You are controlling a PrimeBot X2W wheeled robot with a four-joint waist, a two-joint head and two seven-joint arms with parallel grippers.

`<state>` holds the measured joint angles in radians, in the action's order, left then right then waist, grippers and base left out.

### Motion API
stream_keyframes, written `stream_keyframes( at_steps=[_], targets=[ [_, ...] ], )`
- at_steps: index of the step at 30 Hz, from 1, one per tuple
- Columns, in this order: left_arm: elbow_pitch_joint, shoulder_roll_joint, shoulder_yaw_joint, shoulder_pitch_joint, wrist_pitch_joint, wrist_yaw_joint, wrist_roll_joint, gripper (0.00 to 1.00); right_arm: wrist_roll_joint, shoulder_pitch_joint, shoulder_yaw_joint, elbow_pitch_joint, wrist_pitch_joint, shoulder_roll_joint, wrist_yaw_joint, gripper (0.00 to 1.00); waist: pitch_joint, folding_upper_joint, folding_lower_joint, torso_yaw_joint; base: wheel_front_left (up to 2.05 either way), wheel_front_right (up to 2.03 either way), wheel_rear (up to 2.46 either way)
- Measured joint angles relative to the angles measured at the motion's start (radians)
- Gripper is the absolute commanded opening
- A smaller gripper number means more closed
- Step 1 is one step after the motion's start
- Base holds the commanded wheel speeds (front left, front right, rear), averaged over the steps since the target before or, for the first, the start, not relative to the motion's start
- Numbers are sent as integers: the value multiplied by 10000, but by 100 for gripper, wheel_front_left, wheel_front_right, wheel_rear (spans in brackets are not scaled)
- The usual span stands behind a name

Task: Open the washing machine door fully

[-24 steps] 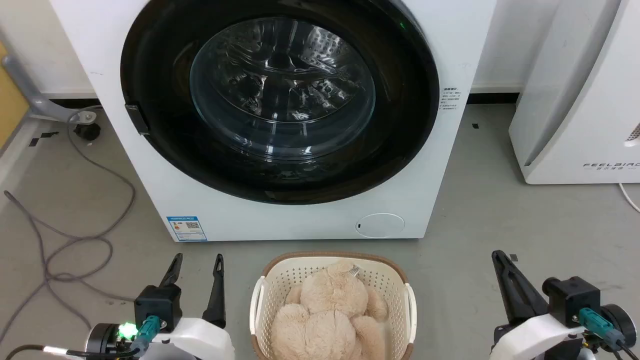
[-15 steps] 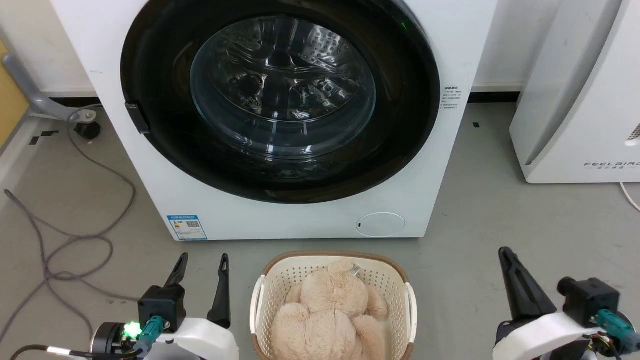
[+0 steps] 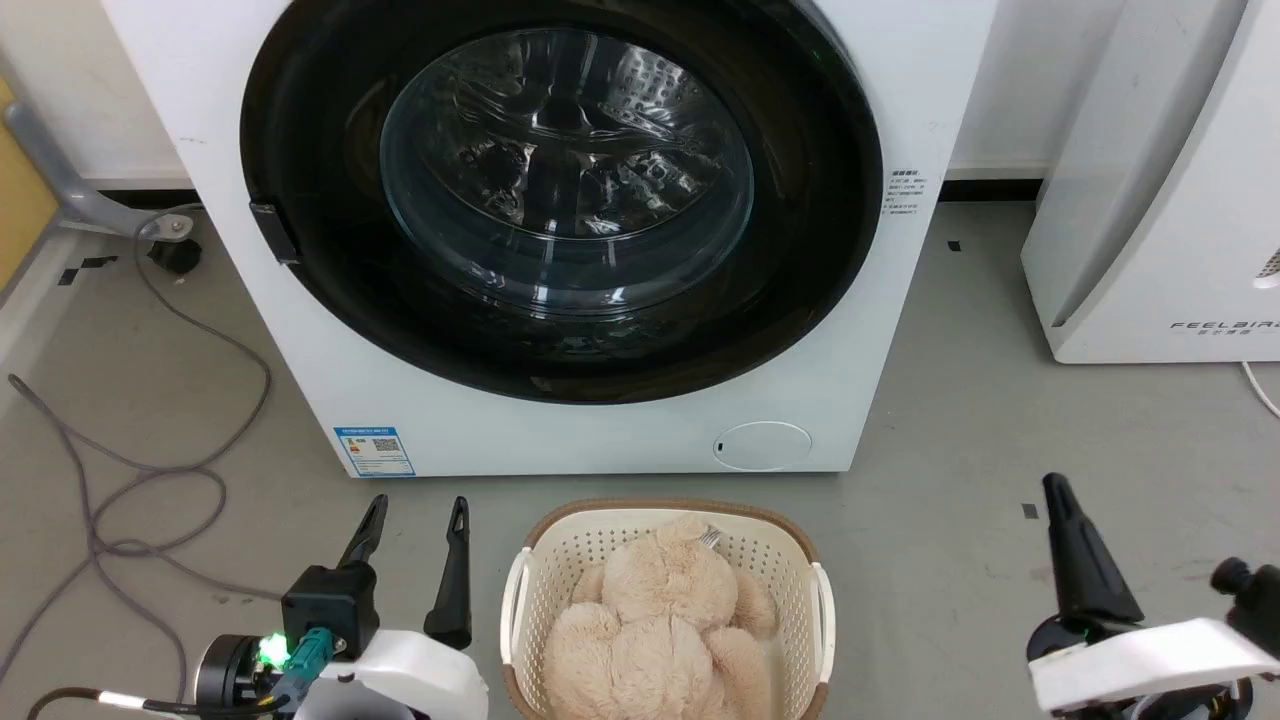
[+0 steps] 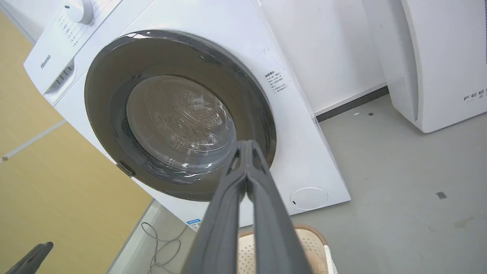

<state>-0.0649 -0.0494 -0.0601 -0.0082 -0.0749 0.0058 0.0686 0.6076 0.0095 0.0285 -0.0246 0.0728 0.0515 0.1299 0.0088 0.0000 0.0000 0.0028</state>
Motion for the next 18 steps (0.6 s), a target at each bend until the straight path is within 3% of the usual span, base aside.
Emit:
stream_keyframes(
  at_steps=[9, 18],
  targets=[
    [-96, 2, -167, -144, -169, 2, 186, 100, 2884, -595, 314, -336, 190, 0, -2, 0, 22, 0, 0, 35, 0, 0, 0],
    [-165, 0, -286, -316, -389, 10, 240, 100, 4782, -1724, 773, -1212, 364, 2, -2, 0, 128, 0, 0, 65, 0, 0, 0]
  ],
)
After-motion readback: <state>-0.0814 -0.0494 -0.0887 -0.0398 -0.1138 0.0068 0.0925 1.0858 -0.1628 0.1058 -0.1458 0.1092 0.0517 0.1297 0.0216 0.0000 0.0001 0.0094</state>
